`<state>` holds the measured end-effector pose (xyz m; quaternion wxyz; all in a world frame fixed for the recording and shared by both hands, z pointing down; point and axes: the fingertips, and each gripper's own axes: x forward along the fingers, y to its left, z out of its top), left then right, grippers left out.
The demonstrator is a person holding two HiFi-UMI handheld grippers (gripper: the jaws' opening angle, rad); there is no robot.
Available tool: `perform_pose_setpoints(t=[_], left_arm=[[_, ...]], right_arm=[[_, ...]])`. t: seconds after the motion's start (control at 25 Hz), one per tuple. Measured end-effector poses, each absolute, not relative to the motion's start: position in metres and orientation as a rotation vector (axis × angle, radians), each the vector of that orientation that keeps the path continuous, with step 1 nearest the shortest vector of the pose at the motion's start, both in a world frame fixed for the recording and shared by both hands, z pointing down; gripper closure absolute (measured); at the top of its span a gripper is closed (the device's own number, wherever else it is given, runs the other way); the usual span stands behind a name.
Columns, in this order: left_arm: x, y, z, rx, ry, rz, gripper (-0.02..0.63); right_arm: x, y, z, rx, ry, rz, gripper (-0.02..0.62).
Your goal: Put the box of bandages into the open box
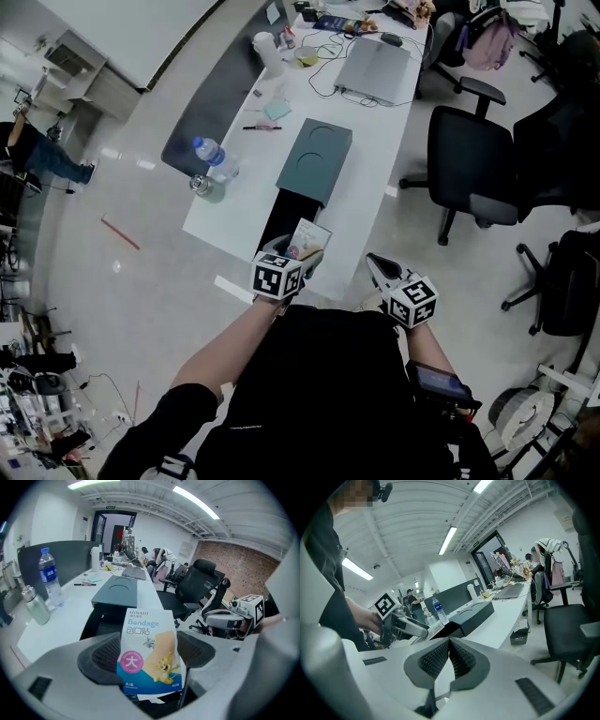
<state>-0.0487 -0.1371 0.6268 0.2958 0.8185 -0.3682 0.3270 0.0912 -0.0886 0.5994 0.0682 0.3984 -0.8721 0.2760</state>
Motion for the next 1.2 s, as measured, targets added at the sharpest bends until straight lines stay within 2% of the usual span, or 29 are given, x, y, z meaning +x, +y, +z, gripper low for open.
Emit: perform_pose_setpoints(t=[0.44,1.2], left_arm=[[-0.113,-0.178,0.655,2.069,-1.103,0.917,0.225],[-0.116,-0.194,0.701,1.928,-1.118,1.115,0.225]], right_arm=[[0.069,-0.090,0.597,1.229,-2.579,0.833,0.569],[0.085,-0.093,0.605,1.305,-2.512,0.867,0.569]])
